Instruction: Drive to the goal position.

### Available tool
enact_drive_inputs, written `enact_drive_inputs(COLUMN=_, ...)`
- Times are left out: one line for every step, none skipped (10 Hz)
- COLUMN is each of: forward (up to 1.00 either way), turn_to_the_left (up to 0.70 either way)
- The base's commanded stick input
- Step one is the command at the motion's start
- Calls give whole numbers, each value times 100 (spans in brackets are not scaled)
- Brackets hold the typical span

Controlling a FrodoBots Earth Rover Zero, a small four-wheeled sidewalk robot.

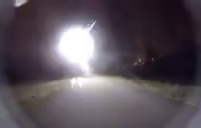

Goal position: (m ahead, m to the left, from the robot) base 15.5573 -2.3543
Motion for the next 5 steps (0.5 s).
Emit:
enact_drive_inputs(forward=100, turn_to_the_left=10)
enact_drive_inputs(forward=100, turn_to_the_left=11)
enact_drive_inputs(forward=100, turn_to_the_left=12)
enact_drive_inputs(forward=100, turn_to_the_left=12)
enact_drive_inputs(forward=100, turn_to_the_left=12)
